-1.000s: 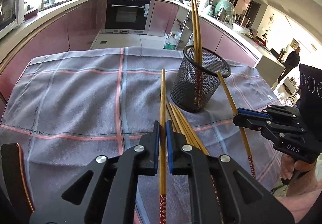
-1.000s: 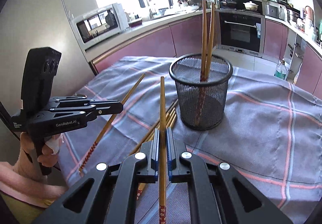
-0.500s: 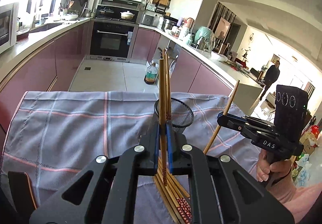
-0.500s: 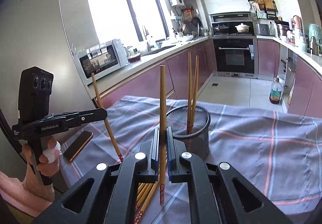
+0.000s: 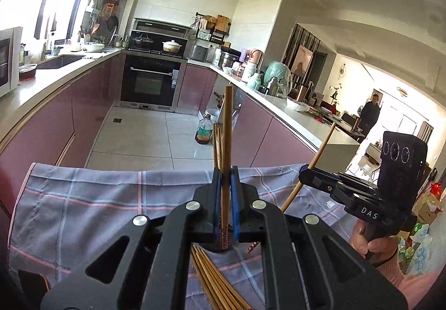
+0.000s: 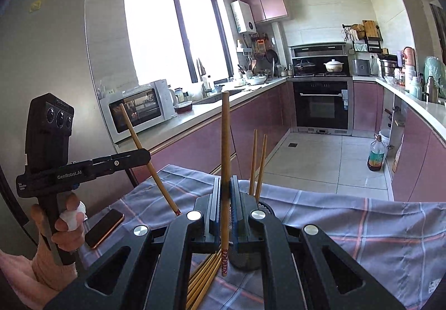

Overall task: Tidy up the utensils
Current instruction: 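Lift and drop the left gripper's chopstick into the holder while the right gripper does likewise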

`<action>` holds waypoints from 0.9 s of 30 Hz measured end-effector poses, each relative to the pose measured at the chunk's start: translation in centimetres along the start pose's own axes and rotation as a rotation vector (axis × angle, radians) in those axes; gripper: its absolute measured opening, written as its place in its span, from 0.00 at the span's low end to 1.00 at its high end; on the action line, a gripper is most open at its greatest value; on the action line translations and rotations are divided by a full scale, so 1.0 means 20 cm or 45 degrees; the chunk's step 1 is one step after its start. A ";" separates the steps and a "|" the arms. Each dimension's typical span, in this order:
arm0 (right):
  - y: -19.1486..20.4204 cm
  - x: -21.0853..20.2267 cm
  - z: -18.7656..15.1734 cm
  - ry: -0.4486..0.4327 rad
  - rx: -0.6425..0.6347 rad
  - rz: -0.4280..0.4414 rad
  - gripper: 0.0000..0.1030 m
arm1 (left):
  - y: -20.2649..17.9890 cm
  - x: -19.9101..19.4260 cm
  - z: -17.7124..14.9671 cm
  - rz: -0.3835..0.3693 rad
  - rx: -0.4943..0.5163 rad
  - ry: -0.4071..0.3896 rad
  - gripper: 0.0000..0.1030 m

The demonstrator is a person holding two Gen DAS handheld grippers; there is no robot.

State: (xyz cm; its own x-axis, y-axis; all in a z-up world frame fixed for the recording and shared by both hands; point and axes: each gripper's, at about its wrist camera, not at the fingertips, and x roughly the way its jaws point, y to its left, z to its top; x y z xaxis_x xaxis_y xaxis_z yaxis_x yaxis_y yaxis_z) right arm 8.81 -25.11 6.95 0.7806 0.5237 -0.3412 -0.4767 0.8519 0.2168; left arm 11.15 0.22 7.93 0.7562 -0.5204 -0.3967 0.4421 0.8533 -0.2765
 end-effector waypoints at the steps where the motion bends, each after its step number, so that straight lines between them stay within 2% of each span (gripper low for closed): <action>1: 0.00 -0.01 0.02 -0.013 -0.004 -0.001 0.05 | -0.01 -0.01 0.02 -0.001 0.006 -0.011 0.07; 7: -0.03 -0.02 0.13 -0.090 -0.019 -0.020 0.05 | -0.06 0.01 0.14 0.002 0.034 -0.053 0.07; 12: -0.07 0.03 0.19 -0.116 -0.013 -0.053 0.05 | -0.11 0.08 0.18 0.031 0.069 -0.030 0.07; 17: -0.09 0.13 0.15 -0.047 -0.006 -0.060 0.05 | -0.15 0.17 0.17 0.046 0.089 0.035 0.07; 27: -0.09 0.31 0.06 0.174 -0.046 -0.068 0.05 | -0.14 0.42 0.09 0.073 0.135 0.216 0.07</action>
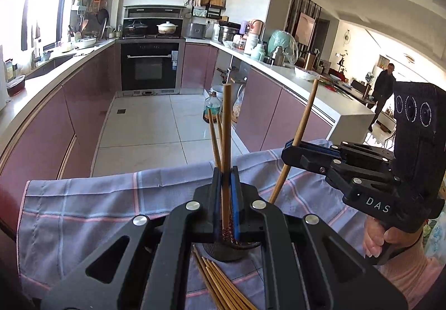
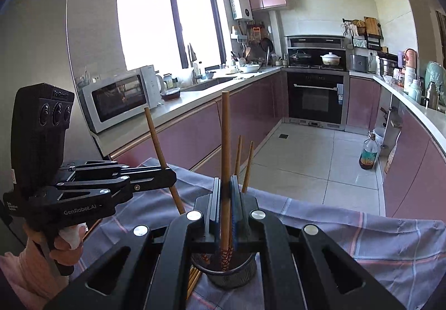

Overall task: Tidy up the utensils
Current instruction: 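Lift and drop the left gripper's chopstick into the holder while the right gripper does likewise, then release the chopsticks and bring both grippers back over the pile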

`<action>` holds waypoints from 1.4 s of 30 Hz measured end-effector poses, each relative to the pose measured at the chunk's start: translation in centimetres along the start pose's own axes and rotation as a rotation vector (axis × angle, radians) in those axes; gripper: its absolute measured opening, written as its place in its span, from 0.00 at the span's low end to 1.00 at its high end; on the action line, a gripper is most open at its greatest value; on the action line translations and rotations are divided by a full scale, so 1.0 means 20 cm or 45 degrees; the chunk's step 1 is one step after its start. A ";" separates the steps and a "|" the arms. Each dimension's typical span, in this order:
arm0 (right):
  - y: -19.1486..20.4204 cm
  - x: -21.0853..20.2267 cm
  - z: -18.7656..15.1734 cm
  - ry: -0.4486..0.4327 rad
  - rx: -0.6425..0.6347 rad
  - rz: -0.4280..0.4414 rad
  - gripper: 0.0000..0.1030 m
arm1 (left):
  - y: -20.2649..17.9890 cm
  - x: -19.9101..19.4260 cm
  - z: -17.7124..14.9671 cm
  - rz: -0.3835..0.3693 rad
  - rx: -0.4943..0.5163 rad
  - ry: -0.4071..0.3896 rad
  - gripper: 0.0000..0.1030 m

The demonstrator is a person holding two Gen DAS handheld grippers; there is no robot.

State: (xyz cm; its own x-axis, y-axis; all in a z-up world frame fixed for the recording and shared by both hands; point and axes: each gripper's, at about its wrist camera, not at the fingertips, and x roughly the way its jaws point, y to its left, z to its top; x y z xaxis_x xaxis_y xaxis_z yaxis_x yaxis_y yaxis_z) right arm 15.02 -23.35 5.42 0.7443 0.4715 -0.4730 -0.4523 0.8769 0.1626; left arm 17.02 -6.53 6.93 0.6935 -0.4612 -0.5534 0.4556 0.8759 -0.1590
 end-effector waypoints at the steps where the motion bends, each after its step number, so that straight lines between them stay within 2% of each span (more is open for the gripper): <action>1: 0.00 0.02 -0.01 0.027 -0.001 0.001 0.05 | 0.00 0.02 -0.01 -0.002 0.004 0.015 0.07; 7: 0.02 0.15 -0.05 0.172 -0.016 -0.013 0.05 | 0.07 0.14 -0.05 -0.015 0.004 0.100 0.07; 10: 0.00 0.19 -0.06 0.200 0.000 -0.020 0.05 | 0.10 0.19 -0.05 -0.021 0.002 0.127 0.07; 20: -0.03 0.26 -0.04 0.213 0.057 -0.056 0.07 | 0.17 0.31 -0.05 -0.001 -0.028 0.160 0.08; 24: -0.05 0.25 -0.05 0.200 0.080 -0.056 0.10 | 0.18 0.31 -0.06 0.009 -0.047 0.159 0.10; 26: -0.06 0.24 -0.06 0.182 0.093 -0.045 0.20 | 0.18 0.31 -0.07 0.017 -0.049 0.156 0.11; 31: -0.05 0.19 -0.09 0.149 0.102 -0.023 0.23 | 0.20 0.26 -0.11 0.039 -0.068 0.121 0.13; 35: 0.00 0.12 -0.11 0.106 0.083 0.000 0.37 | 0.22 0.20 -0.16 0.073 -0.087 0.077 0.23; 42: 0.13 -0.01 -0.20 0.073 0.019 0.096 0.40 | 0.27 0.05 -0.31 0.140 -0.103 0.001 0.35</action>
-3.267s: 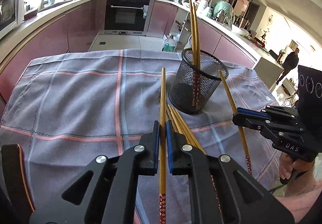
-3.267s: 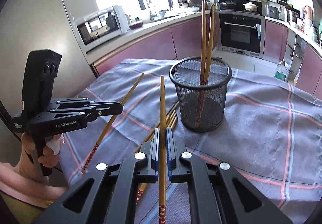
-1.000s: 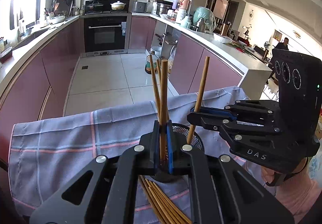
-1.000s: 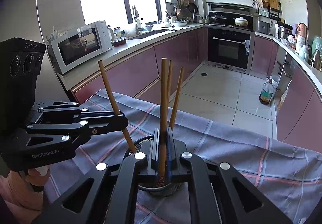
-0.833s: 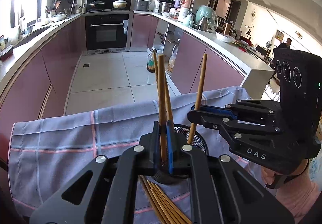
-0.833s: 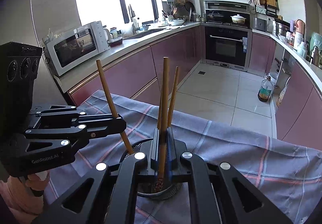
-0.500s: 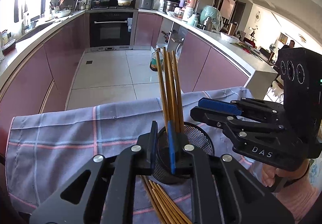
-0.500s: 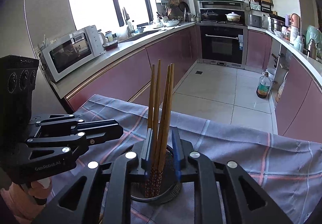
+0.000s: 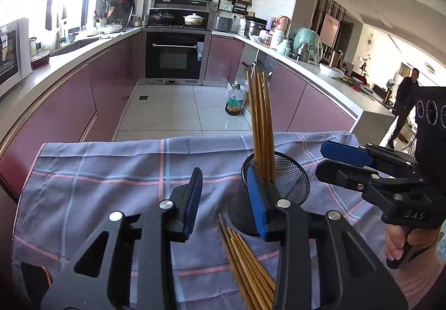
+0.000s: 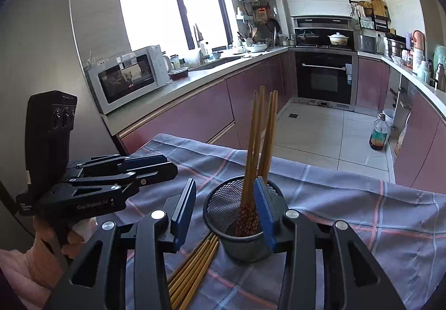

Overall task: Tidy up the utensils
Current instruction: 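Release the chopsticks and bring both grippers back over the pile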

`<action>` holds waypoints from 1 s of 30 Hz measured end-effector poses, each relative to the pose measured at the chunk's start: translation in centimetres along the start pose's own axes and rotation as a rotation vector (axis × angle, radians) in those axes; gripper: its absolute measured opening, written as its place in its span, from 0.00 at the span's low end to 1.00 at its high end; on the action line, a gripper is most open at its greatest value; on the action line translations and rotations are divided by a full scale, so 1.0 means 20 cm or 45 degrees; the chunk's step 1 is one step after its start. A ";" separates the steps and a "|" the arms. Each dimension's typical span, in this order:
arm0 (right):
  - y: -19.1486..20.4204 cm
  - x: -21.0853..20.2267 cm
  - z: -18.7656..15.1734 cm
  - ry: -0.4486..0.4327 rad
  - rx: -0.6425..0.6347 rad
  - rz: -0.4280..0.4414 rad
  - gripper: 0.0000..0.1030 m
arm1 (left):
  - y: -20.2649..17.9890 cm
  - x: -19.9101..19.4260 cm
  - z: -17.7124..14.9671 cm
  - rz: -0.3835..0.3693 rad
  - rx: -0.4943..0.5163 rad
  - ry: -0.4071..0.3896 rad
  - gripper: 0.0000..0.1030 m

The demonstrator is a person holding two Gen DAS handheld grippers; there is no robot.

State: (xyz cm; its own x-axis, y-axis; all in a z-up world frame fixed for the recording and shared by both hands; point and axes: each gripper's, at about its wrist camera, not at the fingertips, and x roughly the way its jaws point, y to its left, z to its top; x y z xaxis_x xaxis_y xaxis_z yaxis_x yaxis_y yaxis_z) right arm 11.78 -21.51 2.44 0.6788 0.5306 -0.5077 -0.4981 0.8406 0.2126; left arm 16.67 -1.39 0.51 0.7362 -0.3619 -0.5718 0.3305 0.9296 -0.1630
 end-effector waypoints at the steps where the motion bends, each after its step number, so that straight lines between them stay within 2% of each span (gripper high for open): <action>1: 0.02 -0.01 -0.03 0.009 -0.013 0.015 0.41 | 0.01 -0.01 -0.03 0.005 -0.002 0.000 0.36; 7: 0.09 0.07 -0.23 0.164 -0.016 0.033 0.41 | 0.07 -0.06 -0.24 0.069 0.001 0.045 0.42; 10: 0.09 0.15 -0.34 0.272 0.023 0.029 0.41 | 0.06 -0.04 -0.36 0.093 0.012 0.112 0.42; 14: 0.10 0.22 -0.45 0.353 0.040 -0.020 0.41 | 0.05 0.01 -0.51 0.092 0.023 0.209 0.43; 20: 0.13 0.25 -0.51 0.390 0.054 -0.035 0.39 | 0.03 0.06 -0.65 0.055 0.026 0.292 0.43; 30: 0.17 0.28 -0.55 0.419 0.022 -0.067 0.33 | -0.03 0.07 -0.68 0.012 0.041 0.318 0.44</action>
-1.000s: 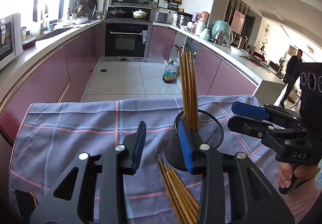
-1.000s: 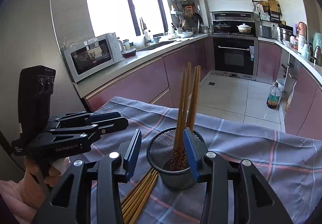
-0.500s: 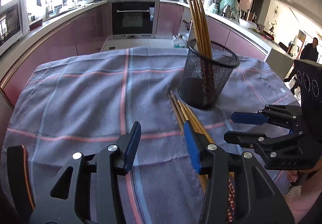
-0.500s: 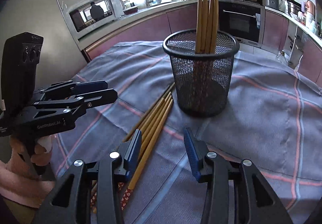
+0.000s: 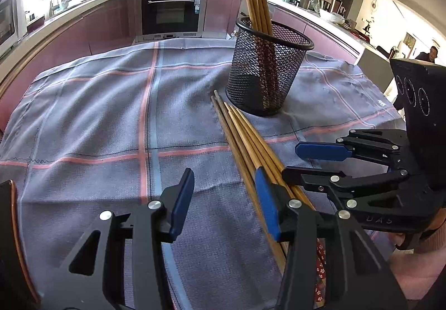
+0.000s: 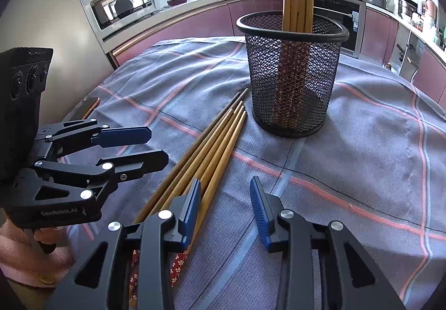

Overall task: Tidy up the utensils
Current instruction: 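Release the chopsticks and bring both grippers back over the pile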

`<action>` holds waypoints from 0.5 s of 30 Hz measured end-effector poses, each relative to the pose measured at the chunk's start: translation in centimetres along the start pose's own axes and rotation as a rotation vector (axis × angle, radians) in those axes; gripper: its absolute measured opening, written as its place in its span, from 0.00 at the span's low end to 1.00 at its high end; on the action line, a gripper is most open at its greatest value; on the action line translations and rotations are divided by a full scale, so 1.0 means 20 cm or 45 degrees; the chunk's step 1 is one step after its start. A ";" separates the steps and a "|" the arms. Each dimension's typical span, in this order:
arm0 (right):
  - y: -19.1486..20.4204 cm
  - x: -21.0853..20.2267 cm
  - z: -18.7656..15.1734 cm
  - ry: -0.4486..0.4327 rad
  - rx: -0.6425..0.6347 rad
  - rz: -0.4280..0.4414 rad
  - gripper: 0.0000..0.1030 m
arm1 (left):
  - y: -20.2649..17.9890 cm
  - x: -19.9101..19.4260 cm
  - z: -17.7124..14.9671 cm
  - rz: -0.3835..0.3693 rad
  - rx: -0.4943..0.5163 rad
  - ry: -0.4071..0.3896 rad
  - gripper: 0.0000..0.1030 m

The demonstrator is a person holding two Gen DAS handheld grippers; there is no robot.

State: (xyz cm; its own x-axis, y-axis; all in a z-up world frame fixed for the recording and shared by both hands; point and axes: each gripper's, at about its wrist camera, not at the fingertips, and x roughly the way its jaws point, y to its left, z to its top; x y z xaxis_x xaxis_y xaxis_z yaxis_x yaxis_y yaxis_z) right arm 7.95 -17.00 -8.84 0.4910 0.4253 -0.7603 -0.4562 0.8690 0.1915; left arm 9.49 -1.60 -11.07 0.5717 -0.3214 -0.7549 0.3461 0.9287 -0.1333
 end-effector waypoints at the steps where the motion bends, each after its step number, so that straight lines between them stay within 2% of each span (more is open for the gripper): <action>1: 0.00 0.00 0.00 -0.001 0.001 -0.001 0.33 | 0.00 0.01 0.00 -0.003 0.001 0.005 0.44; 8: 0.00 0.01 0.00 0.001 0.000 -0.030 0.33 | -0.01 0.04 -0.01 -0.020 0.004 0.028 0.44; 15: 0.00 0.02 0.00 0.008 -0.007 -0.058 0.25 | -0.01 0.07 -0.01 -0.015 -0.003 0.049 0.43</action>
State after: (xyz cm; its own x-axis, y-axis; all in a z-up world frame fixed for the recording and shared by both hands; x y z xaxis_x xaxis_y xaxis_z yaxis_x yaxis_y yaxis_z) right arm 8.16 -16.91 -9.13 0.5066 0.3840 -0.7719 -0.4375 0.8860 0.1536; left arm 10.13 -2.21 -12.26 0.5388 -0.3252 -0.7771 0.3509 0.9253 -0.1439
